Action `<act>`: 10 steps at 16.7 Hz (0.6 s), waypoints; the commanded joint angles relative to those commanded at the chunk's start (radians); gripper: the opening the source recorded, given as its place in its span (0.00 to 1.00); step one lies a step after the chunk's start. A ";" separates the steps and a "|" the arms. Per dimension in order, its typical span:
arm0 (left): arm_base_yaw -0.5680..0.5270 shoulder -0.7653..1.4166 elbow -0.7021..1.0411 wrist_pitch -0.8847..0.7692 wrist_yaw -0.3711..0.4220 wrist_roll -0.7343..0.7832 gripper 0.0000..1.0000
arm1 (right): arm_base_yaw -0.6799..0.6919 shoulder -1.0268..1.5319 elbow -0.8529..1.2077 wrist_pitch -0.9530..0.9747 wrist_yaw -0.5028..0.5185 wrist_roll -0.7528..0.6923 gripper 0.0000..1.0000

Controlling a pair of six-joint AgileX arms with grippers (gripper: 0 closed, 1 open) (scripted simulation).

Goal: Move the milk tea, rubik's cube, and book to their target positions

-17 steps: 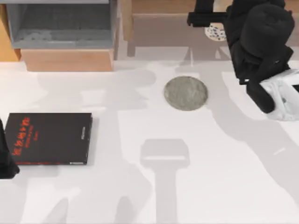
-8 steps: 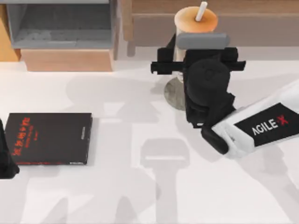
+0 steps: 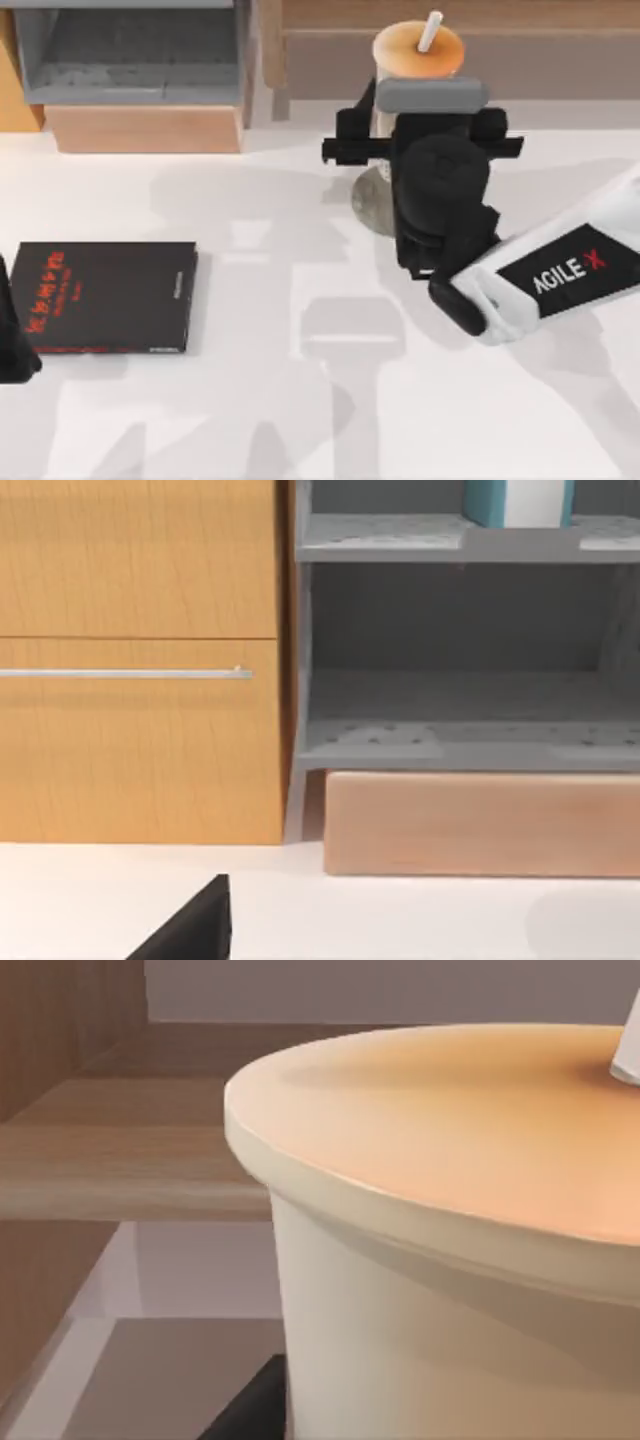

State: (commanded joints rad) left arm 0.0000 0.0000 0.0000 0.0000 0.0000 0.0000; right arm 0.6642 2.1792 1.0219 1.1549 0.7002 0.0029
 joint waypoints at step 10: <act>0.000 0.000 0.000 0.000 0.000 0.000 1.00 | 0.003 0.069 -0.002 0.074 0.002 -0.003 0.00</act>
State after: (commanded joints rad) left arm 0.0000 0.0000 0.0000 0.0000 0.0000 0.0000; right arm 0.6670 2.2481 1.0198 1.2293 0.7027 0.0004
